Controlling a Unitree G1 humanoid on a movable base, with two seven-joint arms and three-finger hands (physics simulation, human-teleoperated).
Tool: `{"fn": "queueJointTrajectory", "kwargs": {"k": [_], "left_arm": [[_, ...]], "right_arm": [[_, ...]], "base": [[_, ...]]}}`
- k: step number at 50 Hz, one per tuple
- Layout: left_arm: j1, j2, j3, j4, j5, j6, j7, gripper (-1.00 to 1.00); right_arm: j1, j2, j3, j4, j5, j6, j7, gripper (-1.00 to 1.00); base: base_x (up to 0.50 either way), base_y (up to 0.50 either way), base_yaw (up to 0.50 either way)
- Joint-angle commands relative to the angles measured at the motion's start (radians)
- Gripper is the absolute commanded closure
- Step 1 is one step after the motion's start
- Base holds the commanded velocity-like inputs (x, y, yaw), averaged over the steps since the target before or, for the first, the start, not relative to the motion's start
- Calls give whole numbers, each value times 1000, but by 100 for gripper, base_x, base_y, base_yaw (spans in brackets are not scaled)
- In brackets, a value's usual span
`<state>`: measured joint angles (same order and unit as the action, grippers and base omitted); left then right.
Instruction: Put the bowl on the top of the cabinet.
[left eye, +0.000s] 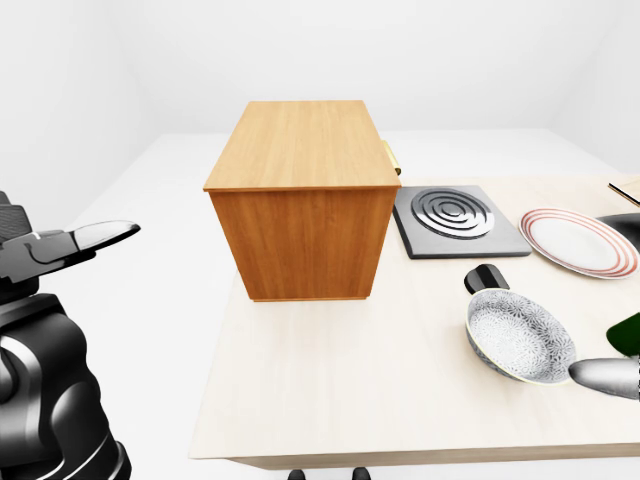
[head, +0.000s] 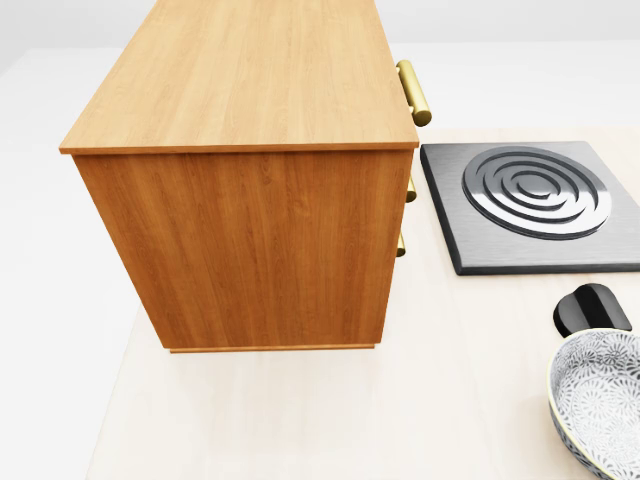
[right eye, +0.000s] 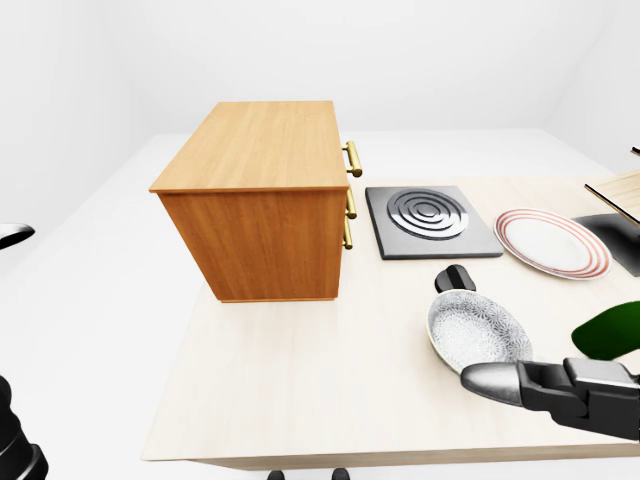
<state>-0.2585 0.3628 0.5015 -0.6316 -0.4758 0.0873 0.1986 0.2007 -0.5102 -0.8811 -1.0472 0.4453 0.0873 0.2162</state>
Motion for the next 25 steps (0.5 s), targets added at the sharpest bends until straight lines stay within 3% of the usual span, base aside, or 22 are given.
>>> {"fn": "queueJointTrajectory", "kwargs": {"k": [1,8,14,19,24,25], "left_arm": [[-1,-2,1,5,-5,0,4,-100],[3,-3,4,-3,-5,0,2,-100],[0,-3,2,-1,-3,0,2,-100],[4,-6,1,3,-1,0,-3,-100],[4,-6,1,4,-1,0,-3,-100],[5,-7,1,4,0,0,-3,-100]], "right_arm": [[-42,153,-44,0,-125,0,203,-100],[-97,297,-33,35,-288,0,375,-100],[-100,319,-27,99,-331,0,401,-100],[-98,313,-26,177,-364,-49,405,-100],[-97,312,-25,178,-364,-50,404,-100],[-101,298,-33,249,-388,-97,406,-100]], "base": [[0,0,0],[0,0,0],[0,0,0],[0,0,0],[0,0,0],[0,0,0]]}}
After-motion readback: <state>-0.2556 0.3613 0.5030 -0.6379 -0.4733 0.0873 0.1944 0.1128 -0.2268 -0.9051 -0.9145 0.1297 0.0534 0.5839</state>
